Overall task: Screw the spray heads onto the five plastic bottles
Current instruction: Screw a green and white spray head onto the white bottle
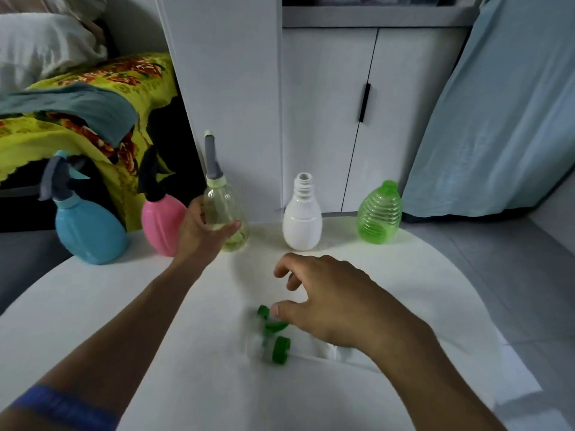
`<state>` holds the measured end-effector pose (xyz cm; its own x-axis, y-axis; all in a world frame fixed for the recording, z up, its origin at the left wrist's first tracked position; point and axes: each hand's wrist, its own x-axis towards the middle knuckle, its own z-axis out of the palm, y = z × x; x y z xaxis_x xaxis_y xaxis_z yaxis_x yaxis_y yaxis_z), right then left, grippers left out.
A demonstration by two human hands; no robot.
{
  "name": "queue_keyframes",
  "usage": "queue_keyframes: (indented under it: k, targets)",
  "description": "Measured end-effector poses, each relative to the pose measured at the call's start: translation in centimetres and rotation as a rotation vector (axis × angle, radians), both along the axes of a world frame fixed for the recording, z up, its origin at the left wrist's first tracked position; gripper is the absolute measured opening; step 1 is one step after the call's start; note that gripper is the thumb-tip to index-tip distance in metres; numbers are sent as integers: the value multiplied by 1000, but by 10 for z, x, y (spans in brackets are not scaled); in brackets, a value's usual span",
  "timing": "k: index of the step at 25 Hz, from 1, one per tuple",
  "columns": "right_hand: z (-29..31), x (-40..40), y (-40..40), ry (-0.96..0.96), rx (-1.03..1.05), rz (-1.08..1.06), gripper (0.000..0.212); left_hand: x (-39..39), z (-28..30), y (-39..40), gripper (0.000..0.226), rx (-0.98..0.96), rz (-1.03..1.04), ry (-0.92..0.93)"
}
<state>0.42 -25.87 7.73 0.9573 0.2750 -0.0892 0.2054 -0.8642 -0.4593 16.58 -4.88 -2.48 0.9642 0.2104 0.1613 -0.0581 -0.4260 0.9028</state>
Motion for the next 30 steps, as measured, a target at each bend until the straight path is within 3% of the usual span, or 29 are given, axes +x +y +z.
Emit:
queue_keyframes:
  k: [6, 11, 17, 22, 26, 30]
  targets:
    - [-1, -2, -1, 31, -31, 18, 45, 2, 0, 2, 80, -30, -3, 28]
    - [-5, -2, 2, 122, -112, 29, 46, -24, 7, 5, 99, -9, 32, 78]
    - [-33, -4, 29, 115, -307, 73, 39, -85, 10, 23, 74, 67, -40, 58]
    - [-66, -13, 45, 17, -496, 96, 15, -115, 30, 33, 63, -9, -149, 44]
    - [-65, -15, 48, -15, -435, 70, 17, -128, 41, 27, 58, -25, -222, -1]
    - [-37, -12, 33, -17, -138, -62, 26, -127, 48, 28, 57, -67, -214, -8]
